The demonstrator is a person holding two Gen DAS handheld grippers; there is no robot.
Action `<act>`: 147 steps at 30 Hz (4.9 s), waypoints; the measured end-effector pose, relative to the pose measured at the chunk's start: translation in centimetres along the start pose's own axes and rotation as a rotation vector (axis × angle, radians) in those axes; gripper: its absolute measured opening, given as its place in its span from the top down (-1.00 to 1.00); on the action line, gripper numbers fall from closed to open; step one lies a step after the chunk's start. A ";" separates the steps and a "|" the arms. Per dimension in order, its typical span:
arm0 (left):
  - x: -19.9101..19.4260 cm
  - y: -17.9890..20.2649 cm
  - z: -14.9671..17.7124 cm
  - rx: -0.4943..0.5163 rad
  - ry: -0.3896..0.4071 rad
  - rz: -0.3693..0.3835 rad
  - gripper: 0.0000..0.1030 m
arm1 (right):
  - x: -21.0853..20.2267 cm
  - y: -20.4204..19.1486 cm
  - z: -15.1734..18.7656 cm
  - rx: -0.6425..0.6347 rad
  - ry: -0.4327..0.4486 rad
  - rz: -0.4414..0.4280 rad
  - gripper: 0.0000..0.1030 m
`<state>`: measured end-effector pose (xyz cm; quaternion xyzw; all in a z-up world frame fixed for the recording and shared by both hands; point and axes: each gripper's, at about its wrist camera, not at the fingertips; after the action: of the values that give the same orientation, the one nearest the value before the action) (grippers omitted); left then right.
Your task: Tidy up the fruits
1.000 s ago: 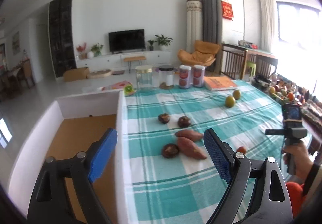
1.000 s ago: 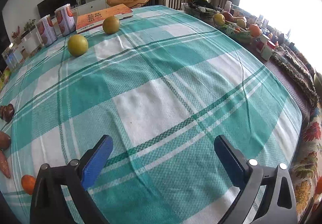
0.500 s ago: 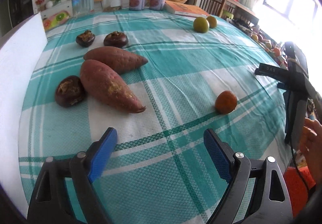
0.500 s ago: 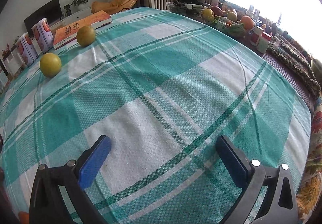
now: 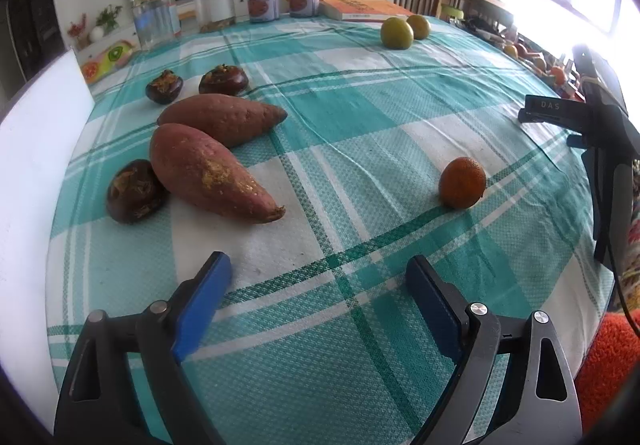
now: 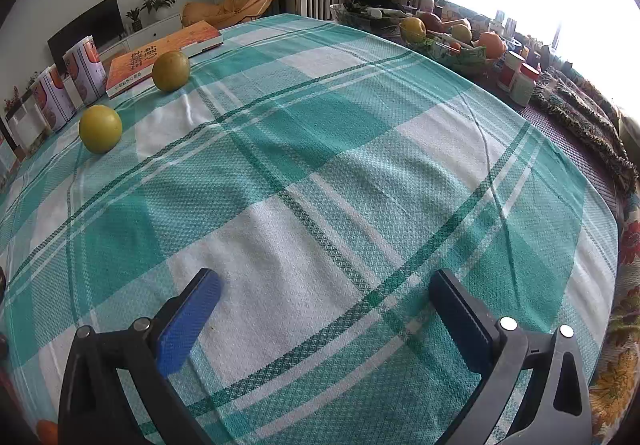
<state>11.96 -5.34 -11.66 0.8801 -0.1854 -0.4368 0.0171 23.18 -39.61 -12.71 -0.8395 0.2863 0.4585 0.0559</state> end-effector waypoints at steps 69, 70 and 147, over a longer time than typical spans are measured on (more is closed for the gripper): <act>0.3 0.2 0.0 0.012 -0.009 -0.018 -0.79 | 0.0 0.0 0.0 0.000 0.000 0.000 -1.00; 0.3 0.3 0.0 0.012 -0.009 -0.018 -0.79 | 0.0 0.0 0.0 0.000 0.000 0.000 -1.00; 0.3 0.2 0.0 0.011 -0.009 -0.018 -0.79 | 0.0 0.0 0.0 0.000 -0.001 0.000 -1.00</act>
<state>12.04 -5.64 -11.85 0.8798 -0.1801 -0.4399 0.0076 23.19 -39.61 -12.73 -0.8393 0.2864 0.4588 0.0558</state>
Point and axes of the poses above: each gripper's, at about its wrist camera, not at the fingertips, and x roughly the way its jaws point, y to its right, z to its underside, and after that the axes turned 12 degrees about z, right-handed
